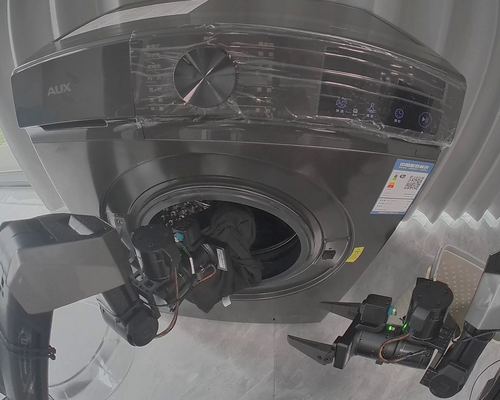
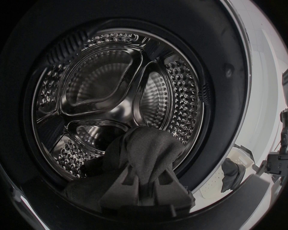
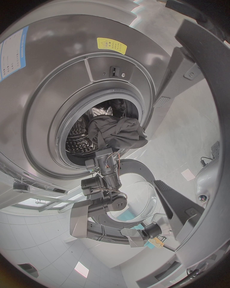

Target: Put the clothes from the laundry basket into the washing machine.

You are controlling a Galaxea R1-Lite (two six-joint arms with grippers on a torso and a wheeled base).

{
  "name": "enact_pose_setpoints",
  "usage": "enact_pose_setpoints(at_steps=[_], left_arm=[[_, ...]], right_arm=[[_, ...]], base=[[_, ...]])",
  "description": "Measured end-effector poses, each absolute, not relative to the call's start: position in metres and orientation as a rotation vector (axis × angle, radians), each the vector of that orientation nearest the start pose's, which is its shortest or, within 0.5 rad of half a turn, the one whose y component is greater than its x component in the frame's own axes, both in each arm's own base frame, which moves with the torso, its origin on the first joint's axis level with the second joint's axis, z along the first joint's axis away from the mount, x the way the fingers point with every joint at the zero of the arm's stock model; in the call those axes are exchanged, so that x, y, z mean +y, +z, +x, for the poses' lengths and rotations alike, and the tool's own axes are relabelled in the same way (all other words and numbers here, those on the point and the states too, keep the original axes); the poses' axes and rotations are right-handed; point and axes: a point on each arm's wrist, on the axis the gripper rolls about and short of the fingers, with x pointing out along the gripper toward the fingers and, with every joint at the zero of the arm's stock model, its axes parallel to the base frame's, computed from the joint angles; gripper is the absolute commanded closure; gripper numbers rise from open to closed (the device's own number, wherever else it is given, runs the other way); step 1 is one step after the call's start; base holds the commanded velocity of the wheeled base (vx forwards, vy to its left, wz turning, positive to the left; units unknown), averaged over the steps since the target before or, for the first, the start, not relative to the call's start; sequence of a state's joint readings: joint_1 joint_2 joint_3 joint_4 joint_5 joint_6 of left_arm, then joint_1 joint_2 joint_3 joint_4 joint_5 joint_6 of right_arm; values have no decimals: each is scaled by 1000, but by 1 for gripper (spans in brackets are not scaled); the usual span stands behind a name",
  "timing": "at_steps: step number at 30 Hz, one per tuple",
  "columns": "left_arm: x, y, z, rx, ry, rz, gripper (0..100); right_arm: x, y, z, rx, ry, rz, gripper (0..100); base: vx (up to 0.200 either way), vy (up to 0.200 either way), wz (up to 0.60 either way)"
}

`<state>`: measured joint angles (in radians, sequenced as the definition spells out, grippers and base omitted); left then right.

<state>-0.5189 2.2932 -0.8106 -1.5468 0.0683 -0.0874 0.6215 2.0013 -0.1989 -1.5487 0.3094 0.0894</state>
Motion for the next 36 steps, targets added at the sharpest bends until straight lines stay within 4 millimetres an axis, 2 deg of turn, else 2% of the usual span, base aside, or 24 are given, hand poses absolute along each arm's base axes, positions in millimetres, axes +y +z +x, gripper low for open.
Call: enact_pose_setpoints(at_steps=[8, 15, 23, 29, 36], left_arm=[[-204, 59, 361, -85, -413, -148, 100], [-210, 51, 369, -92, -414, -153, 100], [-220, 52, 389, -107, -416, -206, 100], [-229, 65, 410, -178, -390, -247, 100], [-235, 90, 442, -309, -313, -302, 100]], right_arm=[[155, 60, 205, 301, 911, 42, 0], [155, 60, 205, 300, 912, 42, 0], [155, 60, 205, 299, 912, 42, 0], [154, 61, 205, 298, 908, 43, 0], [154, 61, 205, 298, 908, 43, 0]], base=[[0, 0, 0], [0, 0, 0], [0, 0, 0], [0, 0, 0], [0, 0, 0]])
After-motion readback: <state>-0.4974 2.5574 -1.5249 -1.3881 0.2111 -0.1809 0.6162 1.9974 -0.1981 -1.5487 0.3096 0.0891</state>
